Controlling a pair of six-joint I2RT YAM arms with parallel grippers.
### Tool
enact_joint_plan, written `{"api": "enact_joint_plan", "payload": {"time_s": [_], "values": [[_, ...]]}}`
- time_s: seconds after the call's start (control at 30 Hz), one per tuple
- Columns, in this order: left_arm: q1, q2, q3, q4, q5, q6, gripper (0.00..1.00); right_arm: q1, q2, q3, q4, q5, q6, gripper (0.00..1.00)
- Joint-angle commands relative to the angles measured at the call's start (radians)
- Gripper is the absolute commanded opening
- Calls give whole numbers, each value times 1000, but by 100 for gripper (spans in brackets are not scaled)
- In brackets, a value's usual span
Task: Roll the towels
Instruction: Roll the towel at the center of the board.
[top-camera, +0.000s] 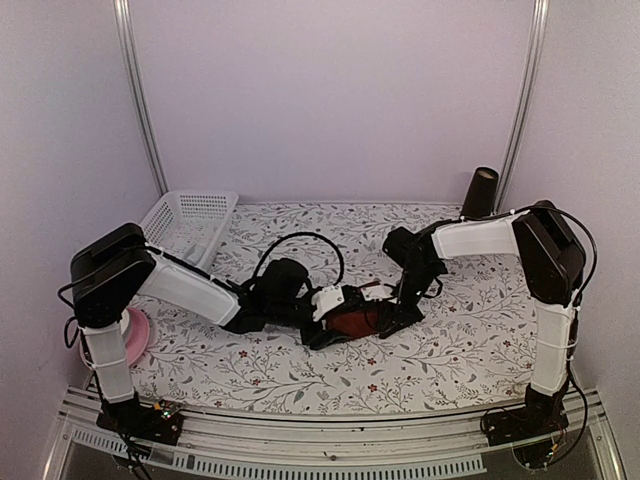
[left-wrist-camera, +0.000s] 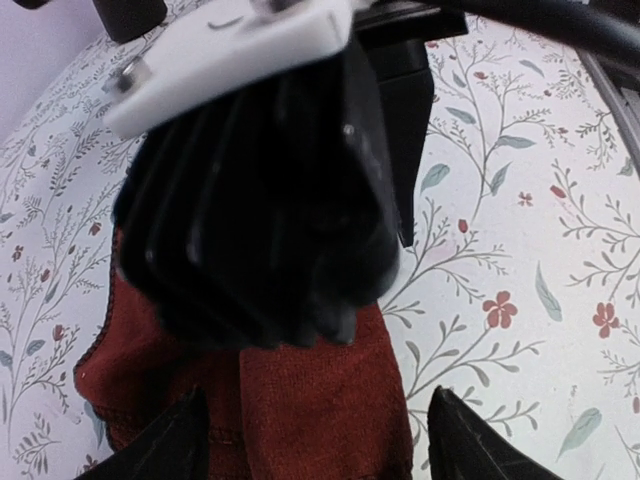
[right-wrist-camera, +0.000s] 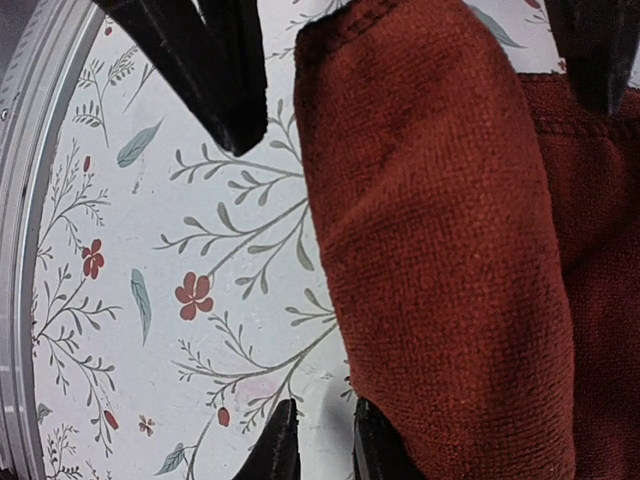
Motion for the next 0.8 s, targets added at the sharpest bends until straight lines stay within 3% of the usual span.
{"api": "enact_joint_plan", "payload": {"time_s": [0.0, 0.33, 0.47, 0.6, 0.67, 0.77], "values": [[-8, 7, 14, 27, -48, 25, 72, -15, 5, 11, 29, 8, 54, 18], [-5, 44, 63, -40, -63, 13, 60, -22, -8, 1, 46, 2, 59, 23], [12, 105, 110, -108, -11, -12, 45, -23, -16, -4, 57, 10, 59, 23], [50, 120, 132, -138, 92, -60, 18, -25, -52, -39, 105, 19, 48, 26], [68, 120, 137, -143, 149, -82, 12, -25, -76, -70, 143, 27, 40, 28], [95, 120, 151, -153, 249, -127, 9, -25, -131, -138, 222, 37, 16, 33]]}}
